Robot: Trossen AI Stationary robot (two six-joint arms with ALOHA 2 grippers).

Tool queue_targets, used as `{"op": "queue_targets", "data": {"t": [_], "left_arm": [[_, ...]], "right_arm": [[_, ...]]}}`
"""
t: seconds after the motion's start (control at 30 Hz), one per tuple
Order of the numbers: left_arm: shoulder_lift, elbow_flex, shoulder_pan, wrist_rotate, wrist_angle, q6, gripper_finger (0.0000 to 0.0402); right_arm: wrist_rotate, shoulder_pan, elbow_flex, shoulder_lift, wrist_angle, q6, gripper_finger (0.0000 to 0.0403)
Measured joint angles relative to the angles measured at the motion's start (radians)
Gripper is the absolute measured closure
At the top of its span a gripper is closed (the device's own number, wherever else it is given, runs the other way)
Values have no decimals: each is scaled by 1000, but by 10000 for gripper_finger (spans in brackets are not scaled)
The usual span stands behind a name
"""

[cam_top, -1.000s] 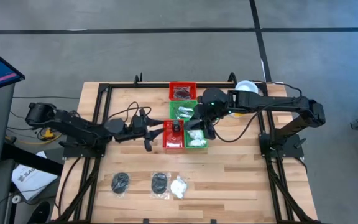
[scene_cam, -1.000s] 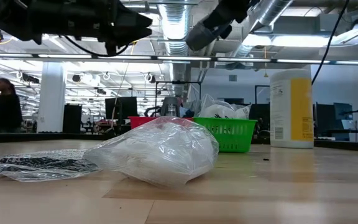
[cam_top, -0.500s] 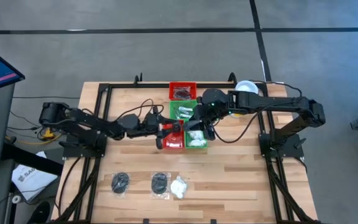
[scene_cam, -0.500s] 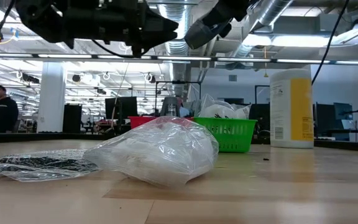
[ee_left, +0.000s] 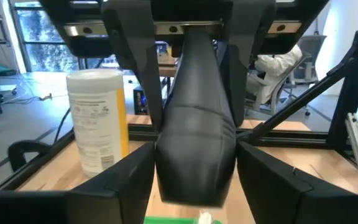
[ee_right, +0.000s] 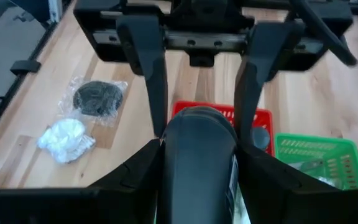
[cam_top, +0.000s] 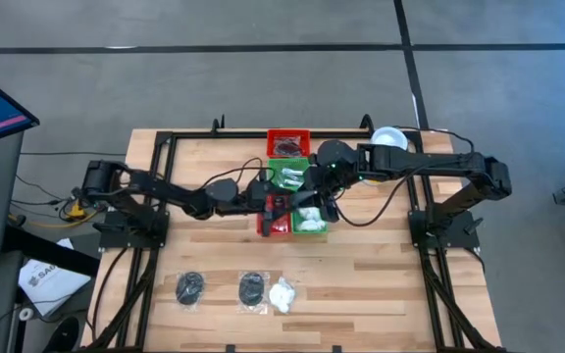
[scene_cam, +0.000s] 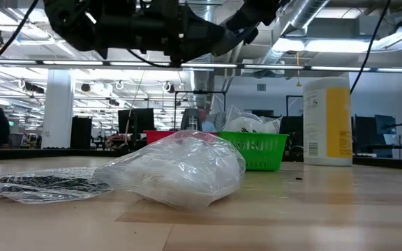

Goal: Pick & Place Travel size toiletries
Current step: Put the gray deodorant into the bottom red bin

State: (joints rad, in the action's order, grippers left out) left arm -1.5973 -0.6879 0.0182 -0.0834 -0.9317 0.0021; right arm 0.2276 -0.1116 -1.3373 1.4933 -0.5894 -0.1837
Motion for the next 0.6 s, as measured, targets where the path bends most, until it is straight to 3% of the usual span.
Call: {"op": "queue_targets", "data": {"t": [0.6], "left_arm": [[-46, -47, 0, 13, 19, -3, 192]], "right_arm": [[12, 0, 2, 16, 4, -11, 238]]}}
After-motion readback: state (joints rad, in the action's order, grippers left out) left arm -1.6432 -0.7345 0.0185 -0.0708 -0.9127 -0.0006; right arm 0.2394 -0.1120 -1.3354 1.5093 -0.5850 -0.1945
